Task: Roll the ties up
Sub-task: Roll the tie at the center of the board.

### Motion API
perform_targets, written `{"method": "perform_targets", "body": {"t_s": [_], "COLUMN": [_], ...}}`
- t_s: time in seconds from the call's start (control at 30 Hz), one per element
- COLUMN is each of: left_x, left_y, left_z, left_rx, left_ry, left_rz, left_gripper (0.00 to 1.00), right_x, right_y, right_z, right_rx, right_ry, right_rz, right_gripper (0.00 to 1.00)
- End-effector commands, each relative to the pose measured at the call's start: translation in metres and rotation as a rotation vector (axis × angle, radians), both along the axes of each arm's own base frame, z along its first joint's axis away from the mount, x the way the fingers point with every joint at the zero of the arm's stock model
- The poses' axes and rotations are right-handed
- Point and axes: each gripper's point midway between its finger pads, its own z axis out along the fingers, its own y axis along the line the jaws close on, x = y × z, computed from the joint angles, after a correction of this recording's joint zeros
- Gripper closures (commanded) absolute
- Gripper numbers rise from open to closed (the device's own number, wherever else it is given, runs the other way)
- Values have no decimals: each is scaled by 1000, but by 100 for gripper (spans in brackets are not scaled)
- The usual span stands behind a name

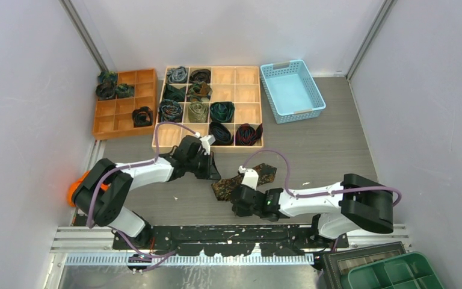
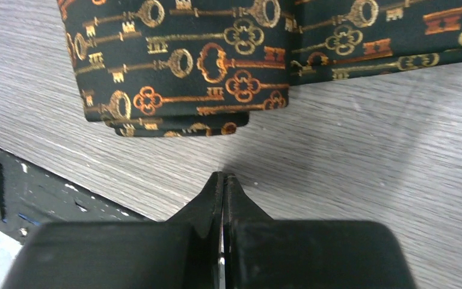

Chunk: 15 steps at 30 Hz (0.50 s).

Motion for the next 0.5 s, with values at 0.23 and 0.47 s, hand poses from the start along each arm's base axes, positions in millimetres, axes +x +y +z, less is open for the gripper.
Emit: {"method": "perform_targets", "body": {"t_s": [0.23, 0.47], "left_x": [6, -6], "left_y": [-8, -10], "left_z": [-3, -9], "left_rx": [-19, -2], "left_ry": [-38, -25], "left_rz": [-33, -49], "left_gripper": [100, 100], "right_x": [26, 47], "right_y": [8, 22], "right_z": [6, 3], "right_rx": [-33, -68], "right_ry": [-95, -120], "right_rz": [-60, -44], "right_gripper": [99, 99]}}
